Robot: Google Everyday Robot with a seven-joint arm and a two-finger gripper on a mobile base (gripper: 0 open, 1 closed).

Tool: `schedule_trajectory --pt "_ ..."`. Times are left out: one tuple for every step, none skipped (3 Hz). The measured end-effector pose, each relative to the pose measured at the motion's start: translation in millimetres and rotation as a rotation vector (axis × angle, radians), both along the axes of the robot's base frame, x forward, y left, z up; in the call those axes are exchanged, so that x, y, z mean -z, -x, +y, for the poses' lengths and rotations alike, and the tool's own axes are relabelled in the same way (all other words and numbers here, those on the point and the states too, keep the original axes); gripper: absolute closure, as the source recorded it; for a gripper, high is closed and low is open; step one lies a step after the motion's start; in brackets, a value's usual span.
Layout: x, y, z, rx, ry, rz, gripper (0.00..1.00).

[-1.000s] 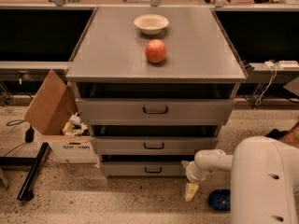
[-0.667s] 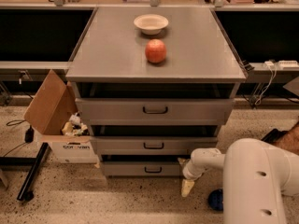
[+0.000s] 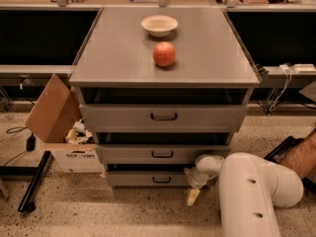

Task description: Open bottom drawer

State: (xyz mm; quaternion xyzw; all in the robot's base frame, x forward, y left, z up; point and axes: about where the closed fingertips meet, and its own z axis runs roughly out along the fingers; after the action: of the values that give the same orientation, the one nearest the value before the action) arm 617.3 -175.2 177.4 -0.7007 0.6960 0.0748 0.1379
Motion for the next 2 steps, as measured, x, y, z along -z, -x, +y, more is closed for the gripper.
schedule_trajectory --pt "18.4 -3.7 -2.9 -0.006 0.002 0.025 0.24" --pt "13.5 -3.8 -3.1 -0.005 0.002 0.025 0.47"
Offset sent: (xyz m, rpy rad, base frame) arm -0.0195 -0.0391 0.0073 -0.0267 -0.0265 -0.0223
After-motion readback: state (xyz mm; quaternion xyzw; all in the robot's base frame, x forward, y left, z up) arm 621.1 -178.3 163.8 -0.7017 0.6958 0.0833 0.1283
